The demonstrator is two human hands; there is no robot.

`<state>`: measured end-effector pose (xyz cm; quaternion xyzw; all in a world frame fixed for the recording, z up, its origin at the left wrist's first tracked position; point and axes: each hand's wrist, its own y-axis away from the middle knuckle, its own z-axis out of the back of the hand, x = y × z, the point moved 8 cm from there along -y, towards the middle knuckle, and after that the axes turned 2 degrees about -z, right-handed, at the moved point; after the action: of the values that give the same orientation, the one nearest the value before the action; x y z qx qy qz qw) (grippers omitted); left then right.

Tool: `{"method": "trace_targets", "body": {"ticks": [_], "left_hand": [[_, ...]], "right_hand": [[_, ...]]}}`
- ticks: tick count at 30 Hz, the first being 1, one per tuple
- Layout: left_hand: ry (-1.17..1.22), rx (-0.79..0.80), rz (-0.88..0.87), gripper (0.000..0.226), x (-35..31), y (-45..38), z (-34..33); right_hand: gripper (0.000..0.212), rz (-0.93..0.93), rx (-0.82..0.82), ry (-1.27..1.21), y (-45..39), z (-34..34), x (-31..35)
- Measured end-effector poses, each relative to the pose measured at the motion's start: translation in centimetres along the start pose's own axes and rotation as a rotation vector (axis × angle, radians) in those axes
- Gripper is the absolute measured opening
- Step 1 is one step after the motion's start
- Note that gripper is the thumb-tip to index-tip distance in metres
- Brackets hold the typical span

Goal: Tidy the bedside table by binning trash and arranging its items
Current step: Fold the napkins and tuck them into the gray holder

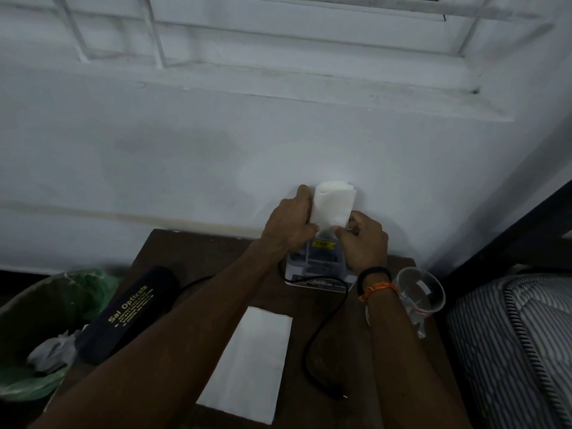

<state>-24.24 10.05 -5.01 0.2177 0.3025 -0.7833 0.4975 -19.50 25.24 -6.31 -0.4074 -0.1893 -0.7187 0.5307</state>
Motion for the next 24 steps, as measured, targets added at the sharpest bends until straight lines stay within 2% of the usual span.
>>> {"method": "trace_targets", "body": {"ticks": [5,16,21,24], "left_hand": [[0.161,-0.093,-0.007,0.048,-0.3,-0.3,1.7],[0.135,-0.041,0.007,0.043,0.1,-0.2,0.4],[0.169,-0.036,0.018,0.046,0.1,0.3,0.7],[0.183,-0.055,0.042,0.047,0.3,0.1,1.0]], "right_hand": [[0.029,-0.045,-0.057,-0.196,-0.6,1.2,0.1],[0.011,0.01,-0.04,-0.035,-0.3,0.3,-1.1],[0.024,0.003,-0.054,-0.073,-0.2,0.7,-0.5],[0.022,0.03,-0.075,-0.055,-0.1,0.8,-0.3]]}}
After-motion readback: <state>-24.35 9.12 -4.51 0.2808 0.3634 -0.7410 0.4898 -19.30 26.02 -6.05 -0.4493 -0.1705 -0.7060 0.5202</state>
